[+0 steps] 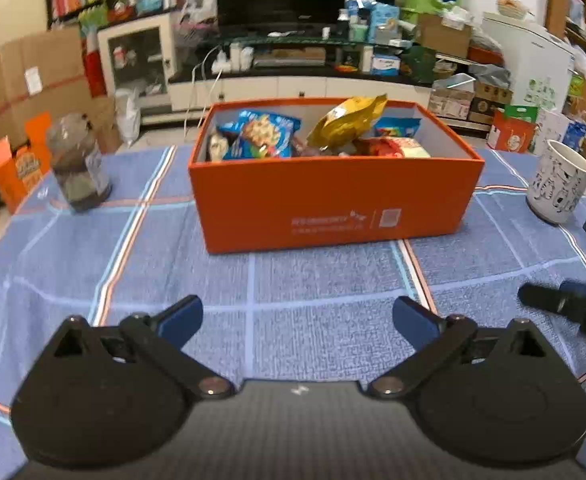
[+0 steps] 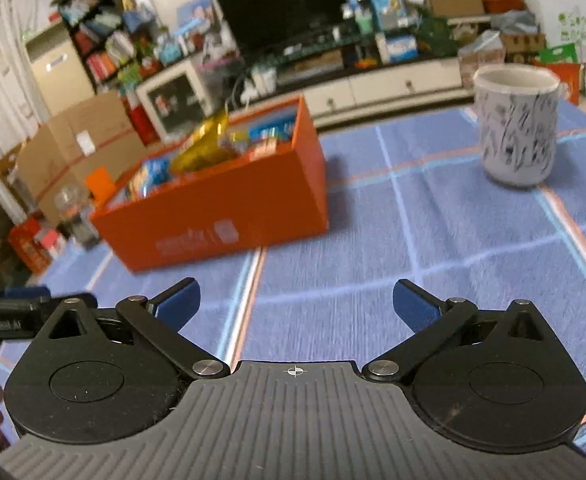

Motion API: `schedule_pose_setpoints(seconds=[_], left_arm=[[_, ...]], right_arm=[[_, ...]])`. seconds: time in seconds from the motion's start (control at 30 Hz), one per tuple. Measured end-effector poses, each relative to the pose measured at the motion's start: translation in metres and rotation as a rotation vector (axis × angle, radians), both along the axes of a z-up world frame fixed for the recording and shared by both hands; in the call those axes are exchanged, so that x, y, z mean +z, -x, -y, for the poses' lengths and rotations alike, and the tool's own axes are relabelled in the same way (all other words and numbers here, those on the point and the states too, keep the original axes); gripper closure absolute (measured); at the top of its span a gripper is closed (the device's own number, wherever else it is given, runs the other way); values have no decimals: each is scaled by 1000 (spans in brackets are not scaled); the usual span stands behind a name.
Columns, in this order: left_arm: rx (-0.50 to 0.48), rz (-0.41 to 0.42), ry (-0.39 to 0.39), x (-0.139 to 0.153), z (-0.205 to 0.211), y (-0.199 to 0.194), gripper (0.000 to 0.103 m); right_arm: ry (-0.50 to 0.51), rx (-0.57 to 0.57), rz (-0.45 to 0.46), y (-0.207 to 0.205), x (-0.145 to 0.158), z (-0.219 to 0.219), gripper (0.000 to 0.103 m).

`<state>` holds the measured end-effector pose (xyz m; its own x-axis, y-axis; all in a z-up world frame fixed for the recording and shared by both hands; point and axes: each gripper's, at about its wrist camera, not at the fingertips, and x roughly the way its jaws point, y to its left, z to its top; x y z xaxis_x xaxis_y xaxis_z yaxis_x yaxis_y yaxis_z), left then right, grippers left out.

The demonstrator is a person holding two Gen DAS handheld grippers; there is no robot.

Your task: Organize snacks

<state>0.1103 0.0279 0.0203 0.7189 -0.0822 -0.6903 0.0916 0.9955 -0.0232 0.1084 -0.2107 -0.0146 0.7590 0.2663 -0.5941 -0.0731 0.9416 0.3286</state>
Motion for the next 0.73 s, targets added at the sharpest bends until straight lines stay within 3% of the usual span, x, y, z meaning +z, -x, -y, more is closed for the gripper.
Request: schedule_pose_setpoints(seconds=[0.5, 0.73], left_arm=[[78, -8, 54, -1, -24, -4, 4], [104, 6, 25, 0, -27, -5, 4]], right_arm=[[33, 128, -54, -10, -12, -42, 7], [38, 124, -52, -11, -11, -45, 7]])
